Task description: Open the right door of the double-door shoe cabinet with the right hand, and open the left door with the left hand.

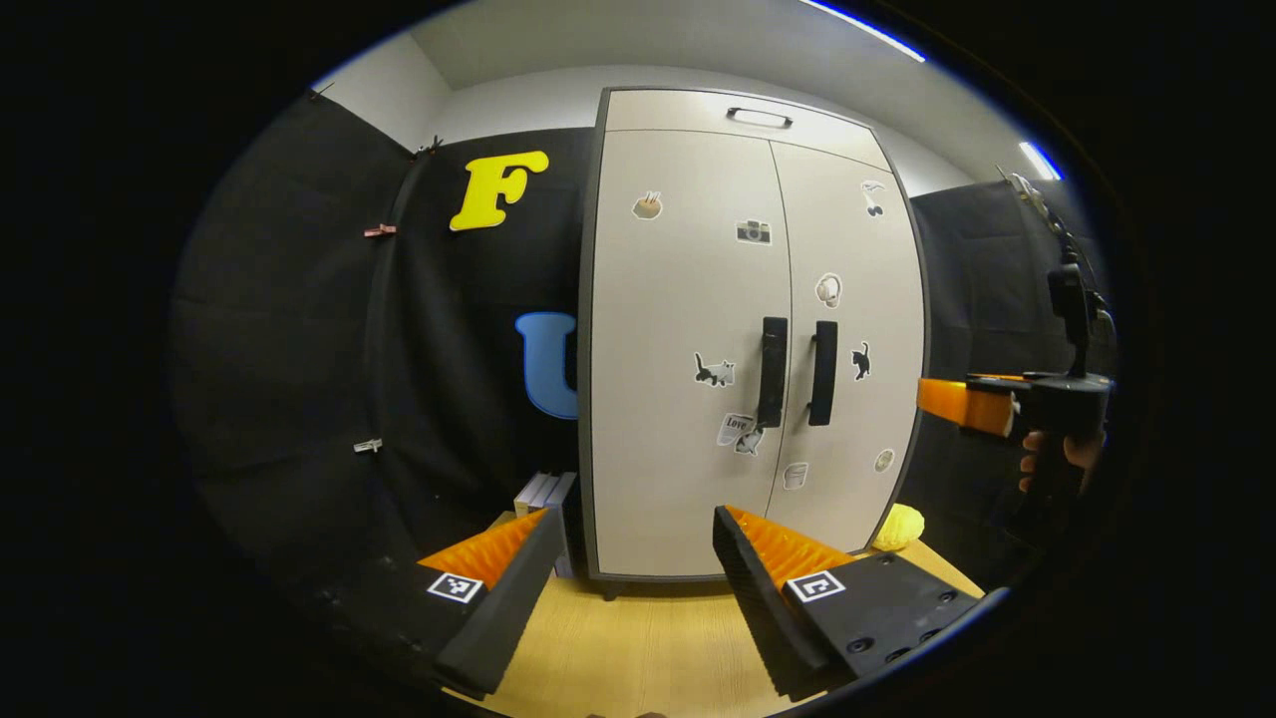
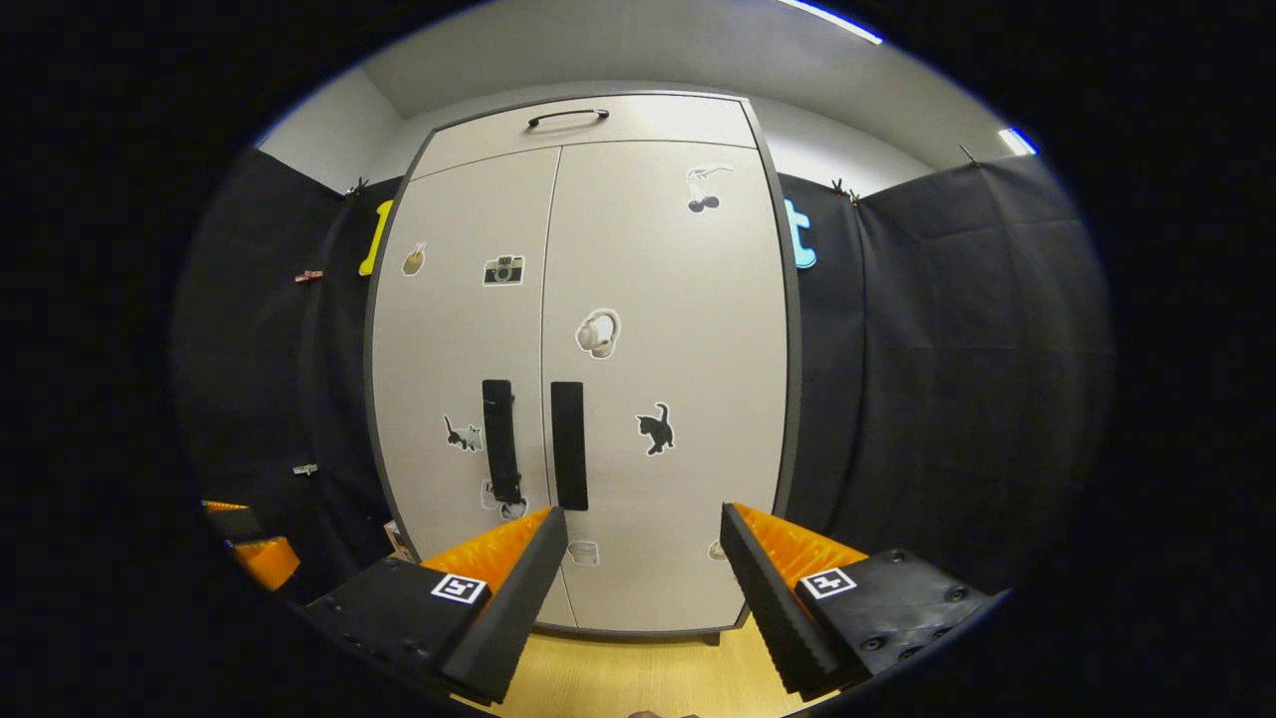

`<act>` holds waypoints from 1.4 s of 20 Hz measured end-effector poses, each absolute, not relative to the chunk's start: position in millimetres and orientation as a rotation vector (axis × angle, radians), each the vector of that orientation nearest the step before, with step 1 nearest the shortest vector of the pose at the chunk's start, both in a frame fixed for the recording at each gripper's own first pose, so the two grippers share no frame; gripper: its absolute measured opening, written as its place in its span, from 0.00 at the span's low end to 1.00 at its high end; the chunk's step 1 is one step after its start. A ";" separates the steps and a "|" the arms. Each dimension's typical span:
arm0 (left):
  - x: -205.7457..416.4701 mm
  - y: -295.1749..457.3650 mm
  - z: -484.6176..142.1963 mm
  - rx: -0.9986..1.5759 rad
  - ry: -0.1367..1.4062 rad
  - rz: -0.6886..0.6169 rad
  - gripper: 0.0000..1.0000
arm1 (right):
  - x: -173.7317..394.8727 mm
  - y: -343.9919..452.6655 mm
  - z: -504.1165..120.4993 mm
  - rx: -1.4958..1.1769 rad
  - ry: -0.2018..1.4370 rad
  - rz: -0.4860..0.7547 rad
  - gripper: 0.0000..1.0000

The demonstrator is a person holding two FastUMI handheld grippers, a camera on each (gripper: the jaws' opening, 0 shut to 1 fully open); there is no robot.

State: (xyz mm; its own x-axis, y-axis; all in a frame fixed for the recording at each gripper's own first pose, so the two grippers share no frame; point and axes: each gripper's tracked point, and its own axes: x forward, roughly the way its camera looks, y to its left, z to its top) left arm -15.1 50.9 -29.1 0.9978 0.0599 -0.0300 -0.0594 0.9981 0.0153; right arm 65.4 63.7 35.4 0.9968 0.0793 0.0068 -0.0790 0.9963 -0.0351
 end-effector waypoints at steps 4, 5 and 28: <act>-19.4 66.6 -33.0 -0.011 0.033 0.099 0.95 | 89.5 87.2 55.6 -0.042 -0.070 0.116 0.98; -20.8 71.2 -33.8 -0.017 0.032 0.112 0.95 | 95.9 94.4 58.8 -0.041 -0.080 0.126 0.98; -21.4 107.4 -51.5 -0.069 0.065 0.198 0.95 | 215.4 109.7 2.2 -0.033 0.069 0.040 0.98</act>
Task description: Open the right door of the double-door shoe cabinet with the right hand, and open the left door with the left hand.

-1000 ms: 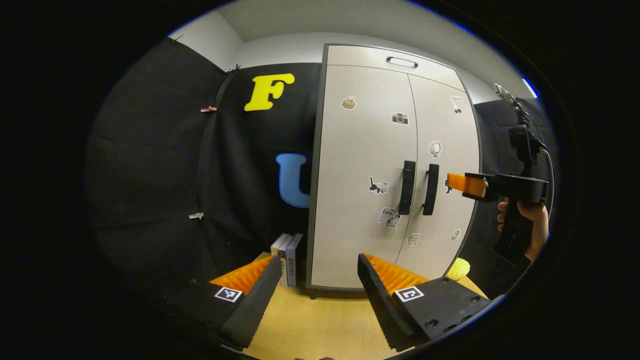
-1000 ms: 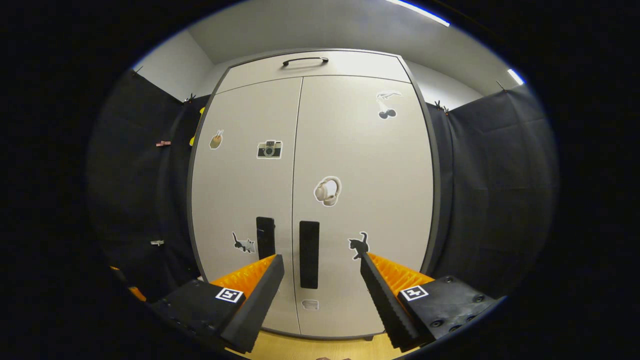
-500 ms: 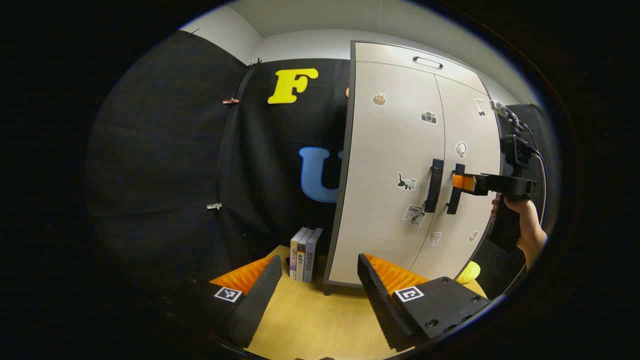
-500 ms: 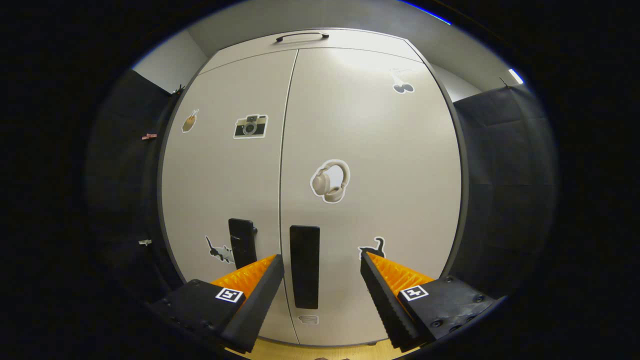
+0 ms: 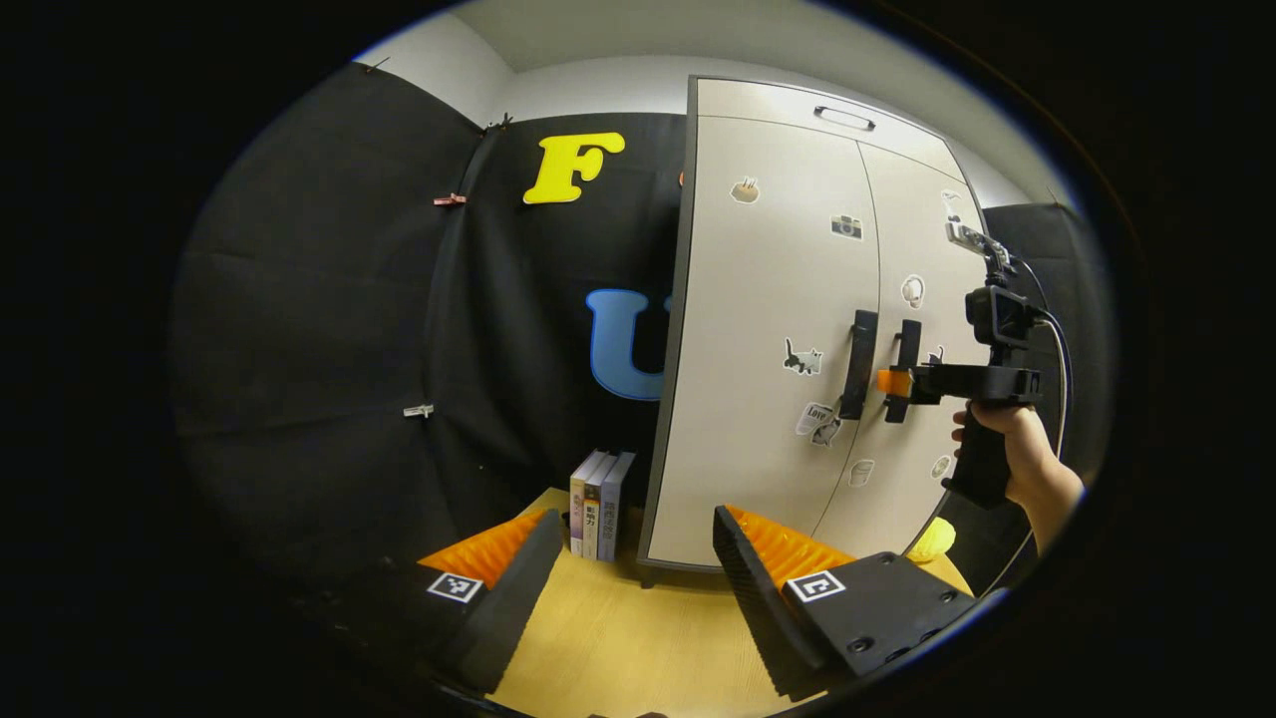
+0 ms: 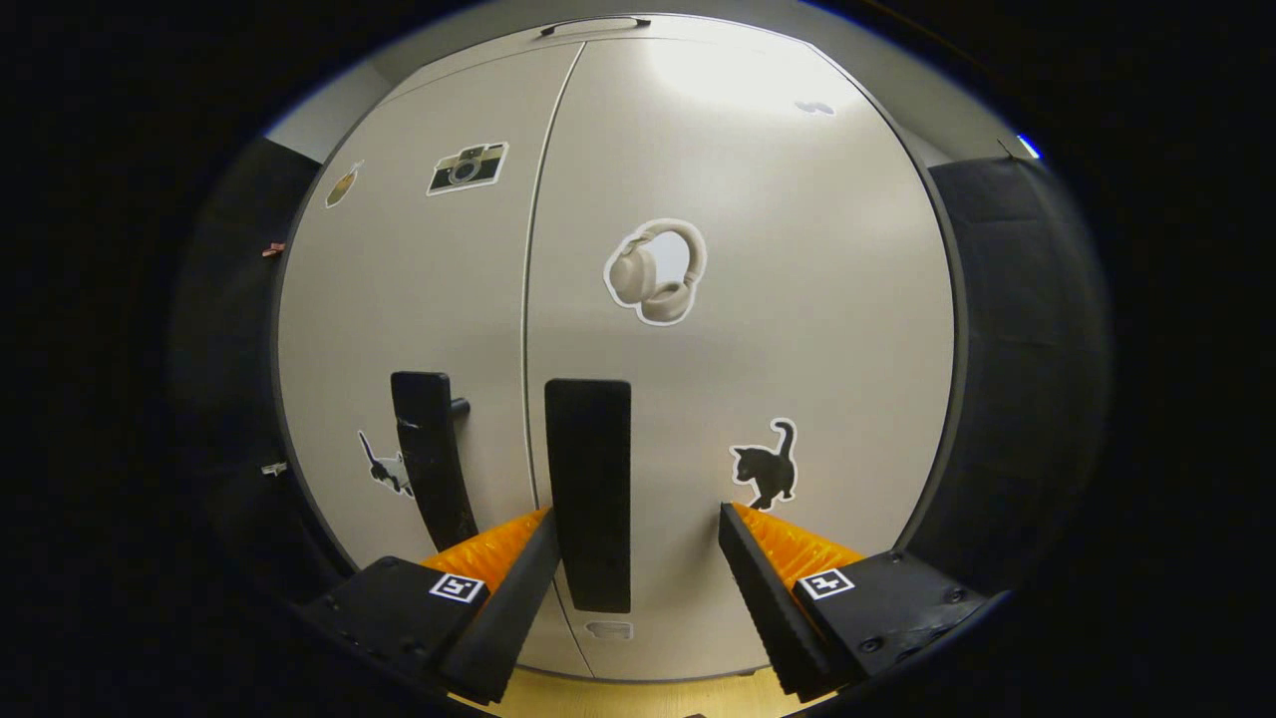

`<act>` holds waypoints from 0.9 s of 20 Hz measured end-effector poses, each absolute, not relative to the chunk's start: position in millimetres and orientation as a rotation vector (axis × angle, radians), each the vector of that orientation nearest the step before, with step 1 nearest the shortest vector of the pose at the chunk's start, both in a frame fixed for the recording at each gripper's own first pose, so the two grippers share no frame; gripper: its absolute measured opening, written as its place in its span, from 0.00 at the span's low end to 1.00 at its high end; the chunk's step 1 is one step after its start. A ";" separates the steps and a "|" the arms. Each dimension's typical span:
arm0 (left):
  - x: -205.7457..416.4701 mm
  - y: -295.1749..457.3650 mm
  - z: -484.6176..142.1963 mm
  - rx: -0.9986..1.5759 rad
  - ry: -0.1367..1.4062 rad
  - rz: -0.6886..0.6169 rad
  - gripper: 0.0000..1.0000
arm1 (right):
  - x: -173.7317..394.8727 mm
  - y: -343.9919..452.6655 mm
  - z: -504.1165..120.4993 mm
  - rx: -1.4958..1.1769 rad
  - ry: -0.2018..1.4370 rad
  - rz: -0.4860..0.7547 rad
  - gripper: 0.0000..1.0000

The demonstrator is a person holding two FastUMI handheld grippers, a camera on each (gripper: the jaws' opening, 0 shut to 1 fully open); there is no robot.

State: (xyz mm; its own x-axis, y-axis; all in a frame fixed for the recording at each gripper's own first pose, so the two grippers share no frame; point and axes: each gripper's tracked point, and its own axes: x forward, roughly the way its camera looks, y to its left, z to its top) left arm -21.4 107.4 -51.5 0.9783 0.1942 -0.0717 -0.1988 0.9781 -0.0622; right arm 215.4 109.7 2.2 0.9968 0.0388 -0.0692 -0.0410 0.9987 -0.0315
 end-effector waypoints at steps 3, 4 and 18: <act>-22.4 107.0 -51.7 -0.069 0.066 0.193 0.95 | 215.8 116.8 1.3 -0.024 0.068 0.056 0.83; -22.9 106.3 -51.6 -0.070 0.066 0.193 0.95 | 216.1 119.5 1.5 -0.028 0.066 0.061 0.80; -53.5 119.7 -55.2 -0.081 0.062 0.213 0.95 | 211.9 132.5 -2.5 0.013 0.100 0.111 0.18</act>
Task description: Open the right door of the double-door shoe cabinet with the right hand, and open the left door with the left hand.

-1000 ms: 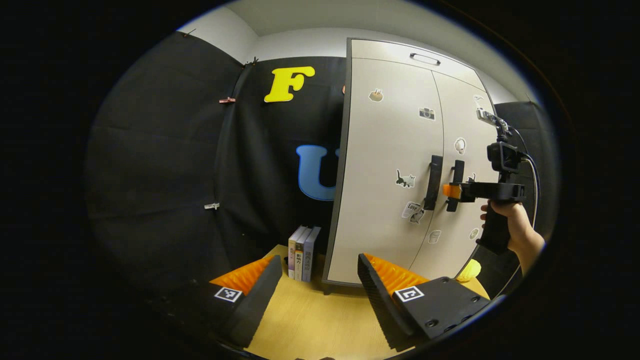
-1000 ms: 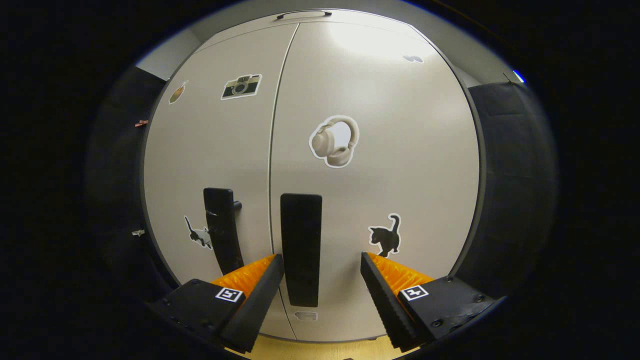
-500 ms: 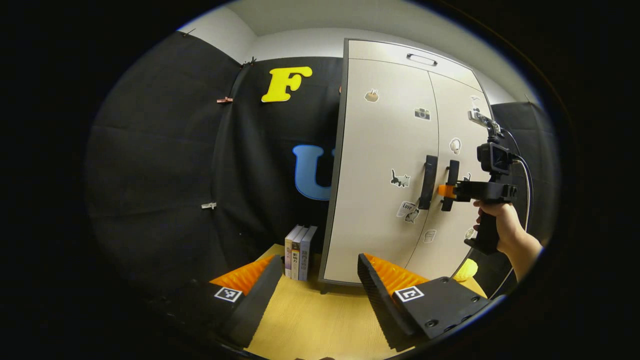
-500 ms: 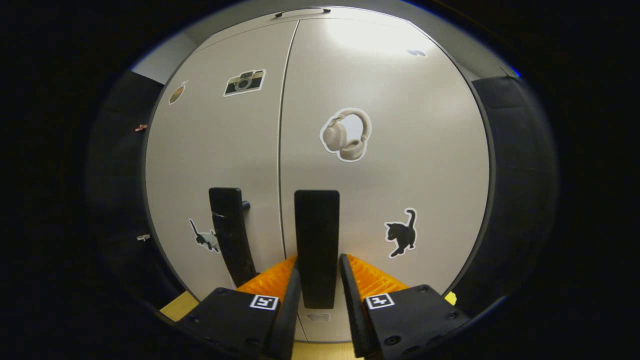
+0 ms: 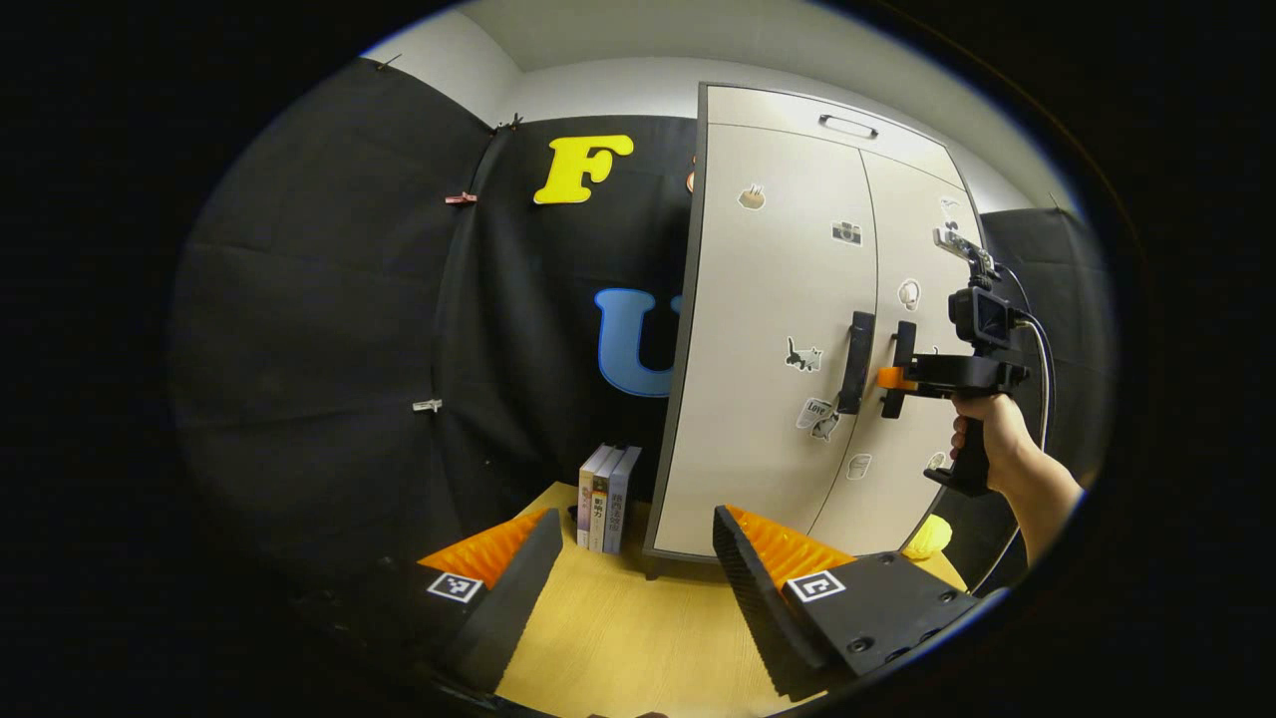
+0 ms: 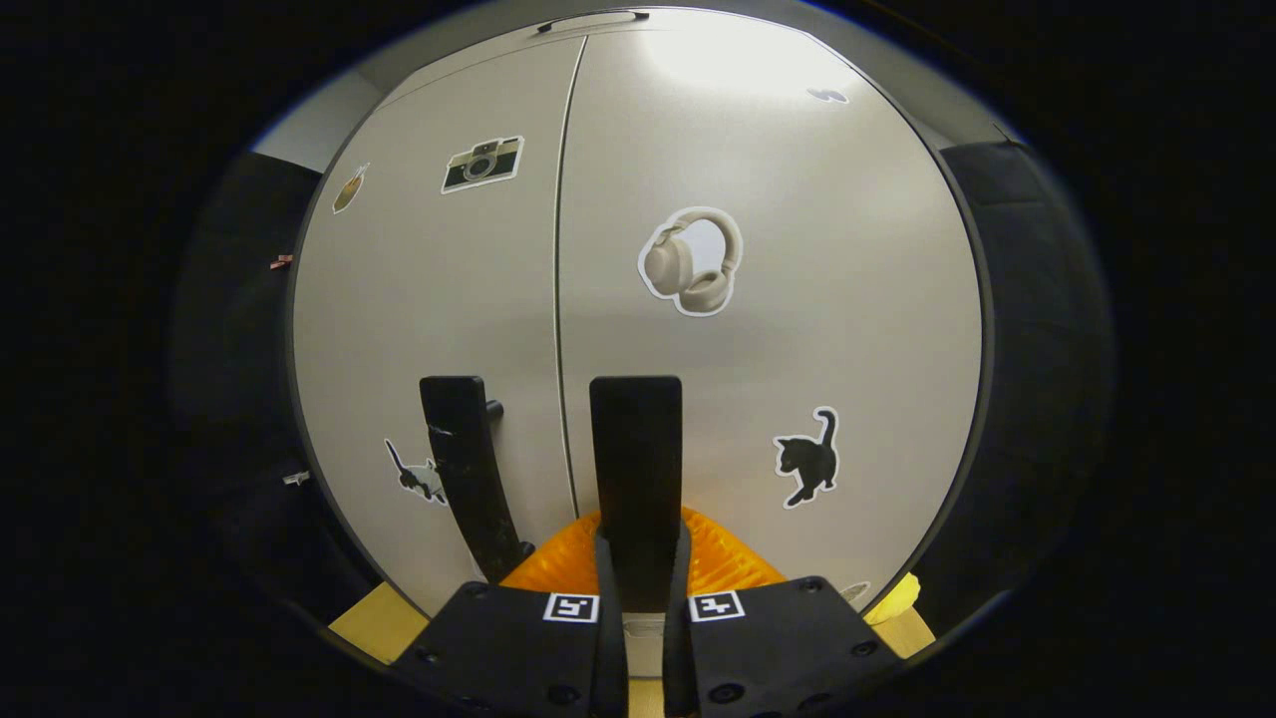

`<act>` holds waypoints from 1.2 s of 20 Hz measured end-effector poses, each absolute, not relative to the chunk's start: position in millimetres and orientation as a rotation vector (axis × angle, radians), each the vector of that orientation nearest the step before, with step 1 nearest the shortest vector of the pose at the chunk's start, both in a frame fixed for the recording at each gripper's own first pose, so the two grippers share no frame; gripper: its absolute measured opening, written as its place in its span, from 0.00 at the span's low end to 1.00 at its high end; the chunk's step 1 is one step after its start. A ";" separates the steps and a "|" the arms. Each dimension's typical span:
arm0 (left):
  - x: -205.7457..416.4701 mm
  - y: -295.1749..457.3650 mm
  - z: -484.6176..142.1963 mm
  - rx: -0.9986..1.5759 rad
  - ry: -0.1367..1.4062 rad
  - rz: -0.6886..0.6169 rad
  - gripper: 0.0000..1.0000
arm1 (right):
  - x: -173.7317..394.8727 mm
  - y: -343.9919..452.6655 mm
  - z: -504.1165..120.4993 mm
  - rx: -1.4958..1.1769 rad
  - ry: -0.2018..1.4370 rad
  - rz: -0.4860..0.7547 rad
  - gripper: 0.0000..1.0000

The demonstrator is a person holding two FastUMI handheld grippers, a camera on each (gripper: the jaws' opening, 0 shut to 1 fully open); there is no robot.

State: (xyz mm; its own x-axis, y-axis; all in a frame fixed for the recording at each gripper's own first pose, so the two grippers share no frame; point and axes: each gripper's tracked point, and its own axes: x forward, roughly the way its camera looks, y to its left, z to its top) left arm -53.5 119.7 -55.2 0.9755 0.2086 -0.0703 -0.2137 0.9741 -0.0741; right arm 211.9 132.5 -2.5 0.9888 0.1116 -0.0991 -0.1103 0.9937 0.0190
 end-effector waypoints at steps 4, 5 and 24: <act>-66.1 123.6 -54.3 -0.074 0.054 0.213 0.95 | 203.4 131.7 -1.6 0.017 0.112 0.131 0.12; -67.6 123.4 -55.1 -0.074 0.055 0.209 0.95 | 199.0 130.6 -0.9 0.019 0.107 0.135 0.12; -50.3 39.6 -29.3 0.014 0.031 -0.054 0.95 | 93.2 58.2 5.8 -0.002 0.090 0.098 0.12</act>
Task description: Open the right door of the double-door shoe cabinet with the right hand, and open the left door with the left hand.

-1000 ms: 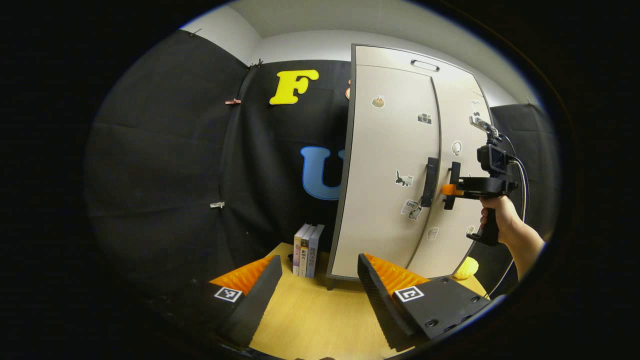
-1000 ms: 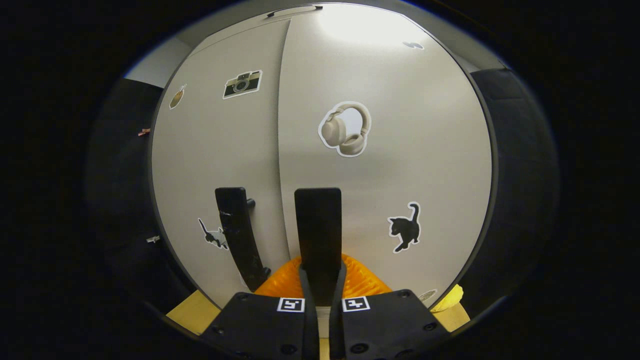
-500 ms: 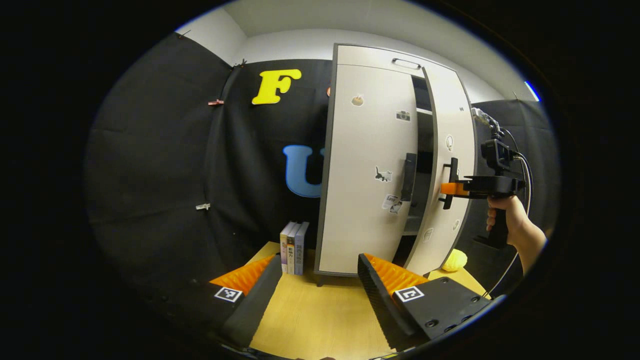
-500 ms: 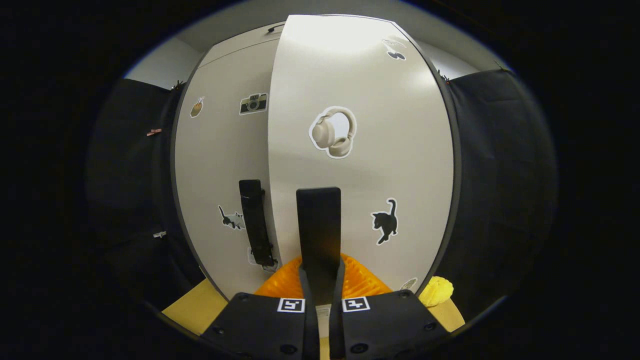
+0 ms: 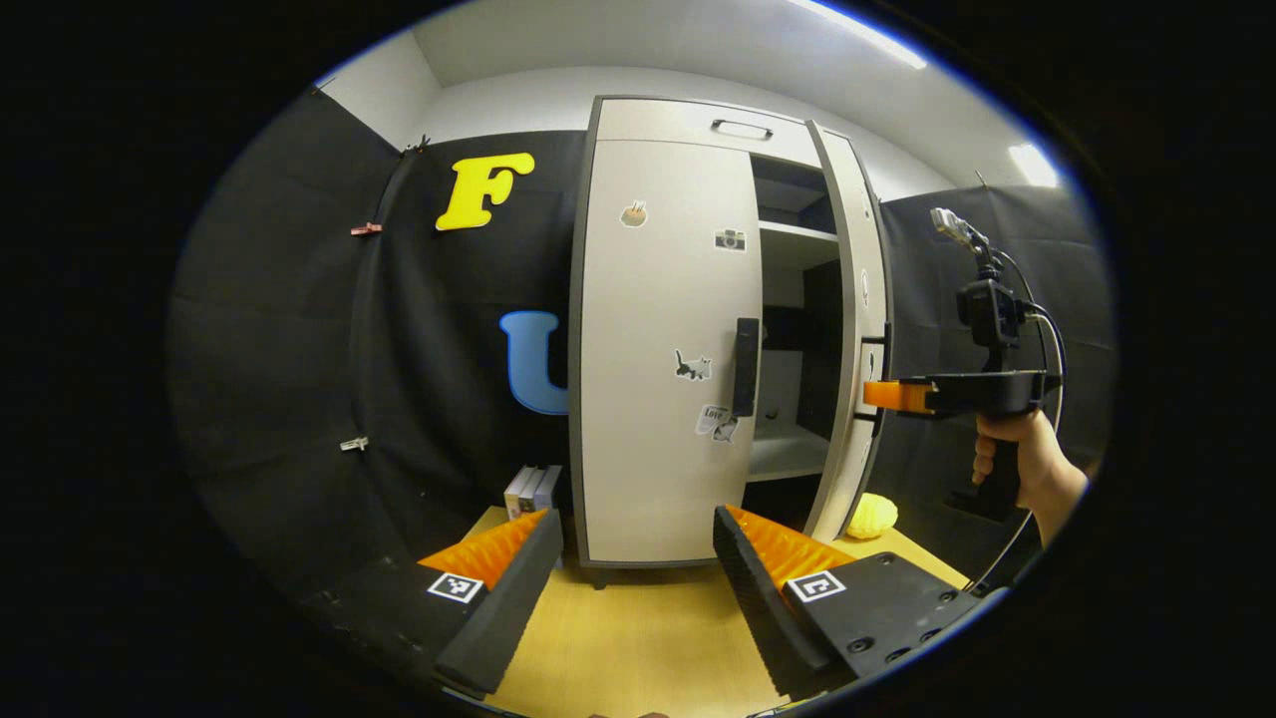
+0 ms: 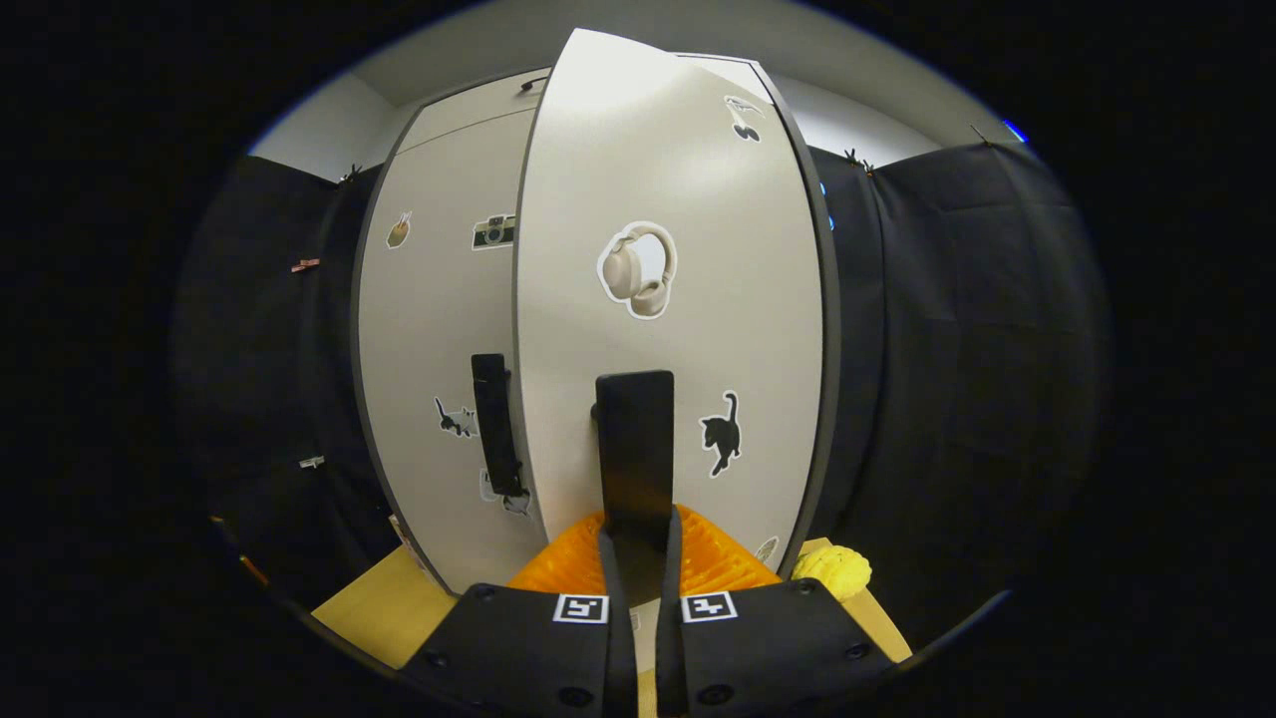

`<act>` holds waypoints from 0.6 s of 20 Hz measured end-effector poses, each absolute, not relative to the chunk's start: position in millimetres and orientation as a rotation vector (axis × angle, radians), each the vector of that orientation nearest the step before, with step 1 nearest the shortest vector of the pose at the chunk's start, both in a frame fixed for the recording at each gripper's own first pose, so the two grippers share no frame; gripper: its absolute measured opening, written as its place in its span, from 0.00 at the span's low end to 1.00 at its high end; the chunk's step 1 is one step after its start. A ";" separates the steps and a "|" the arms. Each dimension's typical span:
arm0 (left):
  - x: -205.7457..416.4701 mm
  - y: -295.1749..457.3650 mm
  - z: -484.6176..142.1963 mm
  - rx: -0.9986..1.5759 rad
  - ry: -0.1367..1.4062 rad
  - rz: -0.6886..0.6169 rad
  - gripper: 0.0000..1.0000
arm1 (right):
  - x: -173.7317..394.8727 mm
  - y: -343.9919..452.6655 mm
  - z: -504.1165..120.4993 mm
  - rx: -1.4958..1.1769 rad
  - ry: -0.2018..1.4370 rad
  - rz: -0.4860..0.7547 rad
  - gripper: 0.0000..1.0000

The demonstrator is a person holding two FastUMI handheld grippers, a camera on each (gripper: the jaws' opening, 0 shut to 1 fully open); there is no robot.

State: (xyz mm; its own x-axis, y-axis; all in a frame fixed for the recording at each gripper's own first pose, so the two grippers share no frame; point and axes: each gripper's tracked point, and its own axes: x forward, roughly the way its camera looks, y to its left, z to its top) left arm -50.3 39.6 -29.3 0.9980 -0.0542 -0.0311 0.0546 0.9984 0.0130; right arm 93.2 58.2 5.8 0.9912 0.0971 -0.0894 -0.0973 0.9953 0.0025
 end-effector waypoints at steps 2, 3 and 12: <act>-46.6 27.6 -25.8 0.004 0.034 -0.085 0.95 | 85.9 48.6 6.2 -0.015 0.090 0.090 0.12; -45.4 23.0 -22.6 0.005 0.029 -0.094 0.95 | 82.4 43.7 7.2 -0.021 0.090 0.088 0.12; -23.6 -7.9 -23.5 -0.012 0.038 -0.117 0.95 | 57.6 -15.8 11.5 -0.027 0.109 0.040 0.11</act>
State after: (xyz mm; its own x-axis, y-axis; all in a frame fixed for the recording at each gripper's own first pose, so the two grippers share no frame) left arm -23.6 -7.9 -23.5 0.9924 -0.1169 -0.0374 0.1164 0.9931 -0.0145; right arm 57.6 -15.8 11.5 0.9933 0.0385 -0.1094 -0.0415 0.9988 -0.0249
